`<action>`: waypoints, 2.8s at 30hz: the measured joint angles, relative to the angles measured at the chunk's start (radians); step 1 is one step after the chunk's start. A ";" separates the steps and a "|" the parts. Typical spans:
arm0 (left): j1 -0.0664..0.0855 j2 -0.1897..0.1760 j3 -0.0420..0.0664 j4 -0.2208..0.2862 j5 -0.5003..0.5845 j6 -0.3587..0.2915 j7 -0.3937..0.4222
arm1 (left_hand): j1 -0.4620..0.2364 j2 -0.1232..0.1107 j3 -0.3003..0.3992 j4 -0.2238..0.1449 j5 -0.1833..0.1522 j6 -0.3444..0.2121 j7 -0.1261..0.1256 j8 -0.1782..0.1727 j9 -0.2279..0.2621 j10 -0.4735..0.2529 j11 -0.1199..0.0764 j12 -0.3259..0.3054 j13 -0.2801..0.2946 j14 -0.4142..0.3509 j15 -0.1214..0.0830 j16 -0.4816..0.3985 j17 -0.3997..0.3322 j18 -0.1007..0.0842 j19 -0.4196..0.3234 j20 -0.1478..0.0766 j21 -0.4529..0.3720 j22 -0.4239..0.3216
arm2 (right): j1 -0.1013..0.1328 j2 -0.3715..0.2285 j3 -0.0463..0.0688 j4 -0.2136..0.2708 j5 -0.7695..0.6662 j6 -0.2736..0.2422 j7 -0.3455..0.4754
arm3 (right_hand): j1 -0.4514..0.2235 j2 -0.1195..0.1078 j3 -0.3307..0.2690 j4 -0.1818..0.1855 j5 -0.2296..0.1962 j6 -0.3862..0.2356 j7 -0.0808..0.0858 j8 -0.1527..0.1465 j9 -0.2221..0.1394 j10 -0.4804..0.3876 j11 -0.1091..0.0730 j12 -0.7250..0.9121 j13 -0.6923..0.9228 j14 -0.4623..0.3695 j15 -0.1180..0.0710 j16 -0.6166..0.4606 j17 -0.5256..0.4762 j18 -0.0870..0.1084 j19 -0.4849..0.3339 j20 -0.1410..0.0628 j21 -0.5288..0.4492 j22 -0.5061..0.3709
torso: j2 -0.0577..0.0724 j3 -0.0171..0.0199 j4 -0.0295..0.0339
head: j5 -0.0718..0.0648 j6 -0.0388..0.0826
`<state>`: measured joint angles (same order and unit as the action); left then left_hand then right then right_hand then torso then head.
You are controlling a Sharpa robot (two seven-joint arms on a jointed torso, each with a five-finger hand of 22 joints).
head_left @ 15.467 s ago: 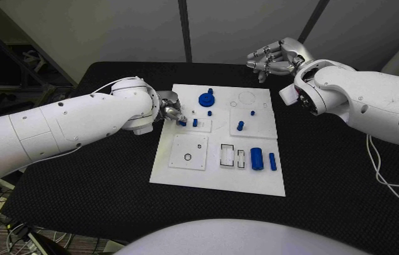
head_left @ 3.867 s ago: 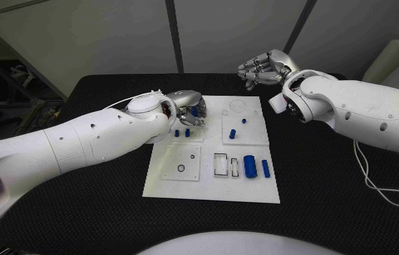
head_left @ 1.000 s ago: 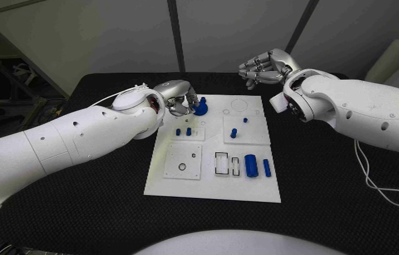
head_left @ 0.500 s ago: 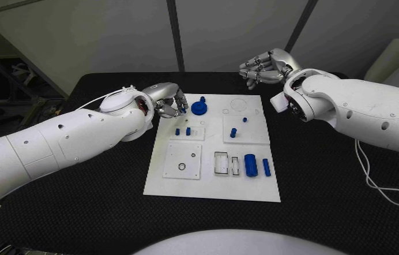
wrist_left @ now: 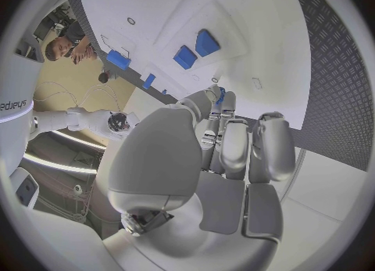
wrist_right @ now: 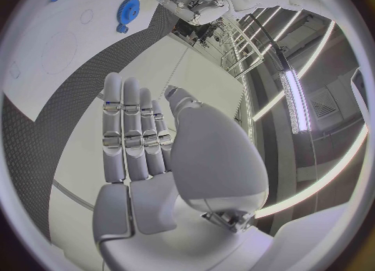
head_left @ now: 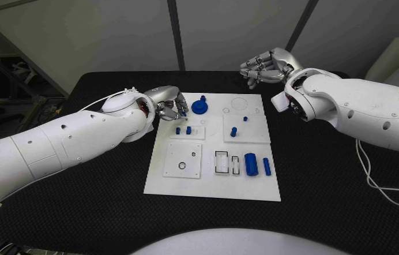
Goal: Assemble the parts on the task board
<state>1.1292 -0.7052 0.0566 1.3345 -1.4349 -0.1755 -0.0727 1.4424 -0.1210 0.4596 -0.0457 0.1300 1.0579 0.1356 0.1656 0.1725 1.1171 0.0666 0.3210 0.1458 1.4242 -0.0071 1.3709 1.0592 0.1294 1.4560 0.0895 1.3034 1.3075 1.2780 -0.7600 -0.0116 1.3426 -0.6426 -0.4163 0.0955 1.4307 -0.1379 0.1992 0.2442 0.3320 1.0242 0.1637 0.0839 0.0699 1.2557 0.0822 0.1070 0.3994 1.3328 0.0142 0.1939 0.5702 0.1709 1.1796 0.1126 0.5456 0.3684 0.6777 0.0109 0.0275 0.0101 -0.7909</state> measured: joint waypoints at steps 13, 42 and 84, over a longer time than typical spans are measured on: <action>-0.006 0.013 0.000 -0.009 0.007 0.014 0.000 | -0.004 -0.004 0.000 0.000 0.000 0.000 0.000 0.000 0.000 0.001 0.000 -0.004 0.000 0.000 0.000 0.000 0.000 0.000 0.000 0.000 0.000 0.000 | 0.000 0.002 0.000 0.000 0.000 0.000 0.000 | 0.000 0.000 0.000 0.000 0.000 0.000 0.000 0.000 0.000 0.000 0.000 0.000 0.000 0.000 0.000 0.000 0.000 0.000 0.000 0.000 0.000 0.000 | 0.000 -0.0002 0.0000 | -0.002 -0.003; -0.011 0.025 0.001 -0.023 0.010 0.028 -0.007 | -0.004 -0.004 0.003 -0.003 0.000 0.007 -0.003 0.000 -0.001 0.015 0.000 -0.007 0.003 0.000 0.000 0.000 -0.002 0.000 0.000 0.000 0.004 0.000 | 0.000 0.002 0.000 0.000 0.000 0.000 0.001 | 0.000 0.000 0.006 0.000 0.004 0.000 0.000 0.000 0.000 0.000 0.000 0.000 -0.007 0.000 0.000 -0.003 -0.002 0.000 0.000 0.000 -0.005 -0.003 | -0.001 -0.0001 0.0007 | -0.005 -0.009; -0.014 0.027 0.000 -0.023 0.011 0.041 -0.009 | -0.056 -0.032 -0.013 0.013 -0.004 -0.014 0.002 -0.038 -0.010 0.007 0.007 -0.044 0.008 -0.011 0.003 -0.006 -0.038 0.000 -0.004 0.004 -0.028 0.000 | -0.001 0.004 0.000 -0.001 -0.003 0.003 0.003 | 0.000 0.000 0.006 0.000 0.004 0.000 0.000 0.000 0.000 0.000 0.000 0.000 -0.011 0.000 0.000 -0.008 -0.003 0.000 0.004 0.004 -0.005 -0.005 | -0.001 0.0001 0.0010 | -0.002 -0.012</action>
<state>1.1156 -0.6783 0.0570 1.3110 -1.4242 -0.1345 -0.0815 1.3865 -0.1526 0.4466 -0.0328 0.1261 1.0443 0.1373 0.1274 0.1622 1.1238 0.0738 0.2766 0.1541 1.4130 -0.0039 1.3651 1.0208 0.1294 1.4522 0.0933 1.2750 1.3074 1.2772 -0.7562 -0.0116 1.3421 -0.6454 -0.4134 0.0986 1.4307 -0.1379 0.2048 0.2446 0.3362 1.0241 0.1637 0.0839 0.0698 1.2557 0.0822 0.1070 0.3881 1.3328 0.0142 0.1858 0.5667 0.1709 1.1833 0.1163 0.5408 0.3632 0.6770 0.0110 0.0285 0.0083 -0.8025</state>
